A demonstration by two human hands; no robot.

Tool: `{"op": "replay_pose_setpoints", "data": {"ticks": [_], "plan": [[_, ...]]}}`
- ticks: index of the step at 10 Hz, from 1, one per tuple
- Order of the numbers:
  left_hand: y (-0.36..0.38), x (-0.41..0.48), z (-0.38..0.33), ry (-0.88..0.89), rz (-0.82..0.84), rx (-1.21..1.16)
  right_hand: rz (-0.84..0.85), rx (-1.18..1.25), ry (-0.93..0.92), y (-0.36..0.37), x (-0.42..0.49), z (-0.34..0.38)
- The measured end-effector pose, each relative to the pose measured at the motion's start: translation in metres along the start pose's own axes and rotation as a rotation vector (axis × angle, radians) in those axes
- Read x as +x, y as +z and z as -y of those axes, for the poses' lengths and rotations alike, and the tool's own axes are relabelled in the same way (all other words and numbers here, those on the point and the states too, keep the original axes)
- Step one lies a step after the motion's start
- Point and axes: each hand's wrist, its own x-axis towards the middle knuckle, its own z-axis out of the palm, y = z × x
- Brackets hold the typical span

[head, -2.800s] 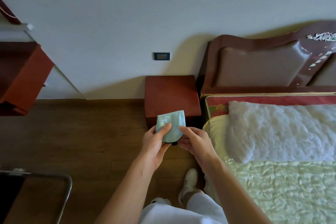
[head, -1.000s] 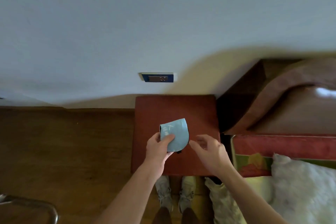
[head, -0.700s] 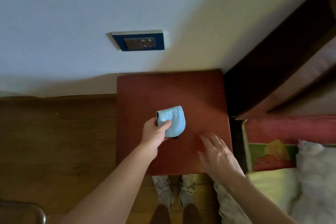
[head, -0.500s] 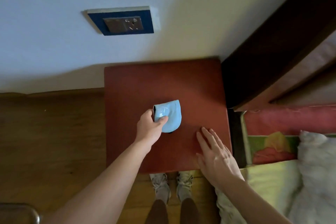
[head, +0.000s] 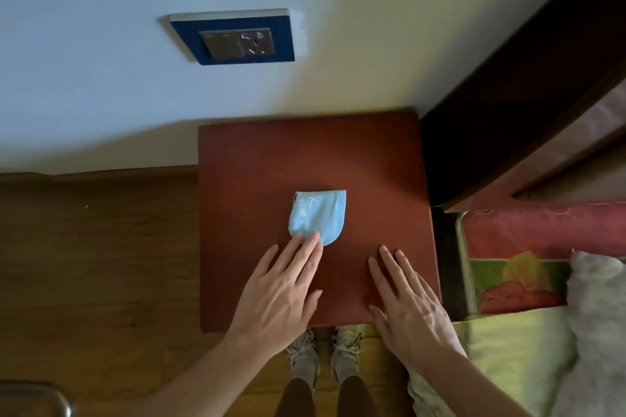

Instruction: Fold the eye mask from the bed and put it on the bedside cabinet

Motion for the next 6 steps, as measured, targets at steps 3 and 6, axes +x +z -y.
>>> {"op": "replay_pose_setpoints", "data": {"ticks": [3, 6], "plan": [[0.007, 0.022, -0.013, -0.102, 0.048, 0.004, -0.028, -0.088, -0.021, 0.009, -0.003, -0.001], [-0.043, 0.017, -0.022, -0.114, 0.008, 0.007, 0.069, 0.042, -0.024, -0.043, 0.005, 0.009]]}}
